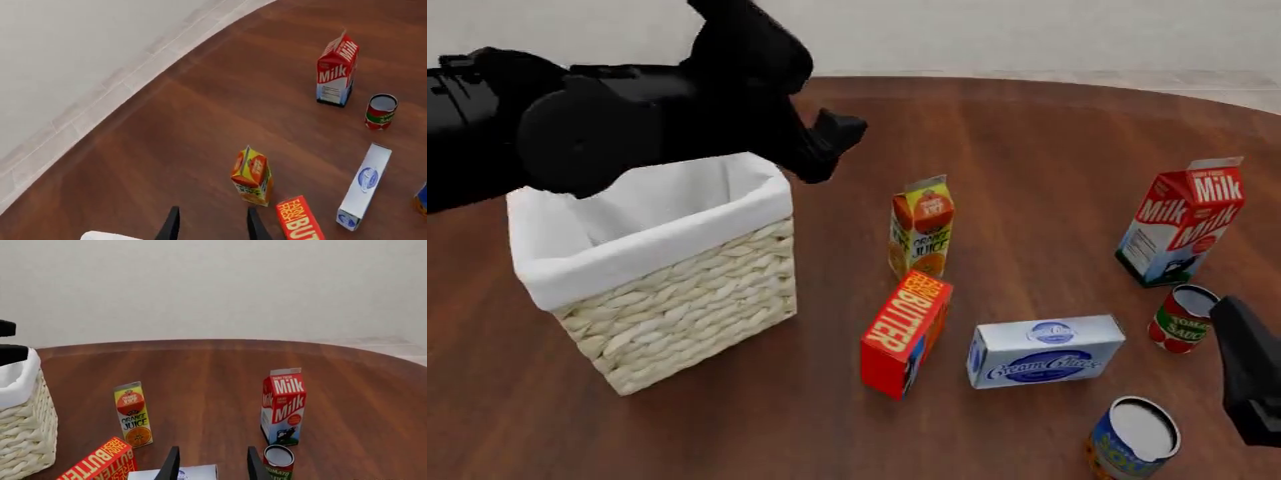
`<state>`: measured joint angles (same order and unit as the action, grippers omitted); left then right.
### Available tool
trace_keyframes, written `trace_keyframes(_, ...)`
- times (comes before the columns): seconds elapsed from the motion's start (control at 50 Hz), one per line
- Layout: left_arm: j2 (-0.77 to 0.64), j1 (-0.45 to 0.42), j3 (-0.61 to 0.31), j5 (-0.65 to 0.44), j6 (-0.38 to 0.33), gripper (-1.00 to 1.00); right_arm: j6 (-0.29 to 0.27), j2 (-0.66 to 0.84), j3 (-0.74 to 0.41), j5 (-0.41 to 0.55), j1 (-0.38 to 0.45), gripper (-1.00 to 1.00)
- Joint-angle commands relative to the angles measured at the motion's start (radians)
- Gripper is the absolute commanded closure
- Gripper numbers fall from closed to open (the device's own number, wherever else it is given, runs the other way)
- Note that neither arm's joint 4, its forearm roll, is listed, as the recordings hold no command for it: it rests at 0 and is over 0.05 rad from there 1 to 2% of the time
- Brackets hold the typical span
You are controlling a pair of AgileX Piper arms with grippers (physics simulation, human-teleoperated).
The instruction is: Pick up the orange juice, and put it in the basket.
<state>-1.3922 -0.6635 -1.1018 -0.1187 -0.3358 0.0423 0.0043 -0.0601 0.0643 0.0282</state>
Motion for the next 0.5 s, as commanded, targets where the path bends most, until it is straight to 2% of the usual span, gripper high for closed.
trace_keyframes(0.02, -0.264, -0.008, -0.161, -0.04, -0.118, -1.0, 0.004, 0.0, 0.005, 0.0, -0.001, -1.0)
trace_keyframes(0.06, -0.283, -0.006, -0.183, -0.056, -0.11, -1.0, 0.004, 0.0, 0.005, -0.001, -0.001, -1.0)
trace_keyframes(0.12, -0.337, 0.016, -0.219, -0.06, -0.17, -1.0, 0.004, 0.001, 0.011, -0.005, 0.0, -1.0)
trace_keyframes(0.16, -0.357, 0.015, -0.243, -0.069, -0.182, -1.0, 0.007, 0.001, 0.012, -0.005, 0.001, -1.0)
trace_keyframes(0.26, -0.412, 0.023, -0.346, -0.141, -0.158, -1.0, 0.013, 0.0, 0.017, -0.008, 0.0, -1.0)
trace_keyframes(0.34, -0.447, 0.021, -0.37, -0.157, -0.167, -1.0, 0.015, 0.0, 0.019, -0.01, 0.003, -1.0)
trace_keyframes(0.38, -0.484, 0.037, -0.416, -0.187, -0.159, -1.0, 0.016, 0.0, 0.022, -0.012, 0.005, -1.0)
trace_keyframes(0.42, -0.499, 0.03, -0.435, -0.192, -0.166, -1.0, 0.018, 0.001, 0.028, -0.018, 0.007, -1.0)
trace_keyframes(0.46, -0.511, 0.011, -0.473, -0.229, -0.135, -1.0, 0.019, -0.002, 0.035, -0.018, 0.01, -1.0)
trace_keyframes(0.5, -0.524, 0.002, -0.492, -0.244, -0.136, -1.0, 0.021, -0.002, 0.039, -0.021, 0.012, -1.0)
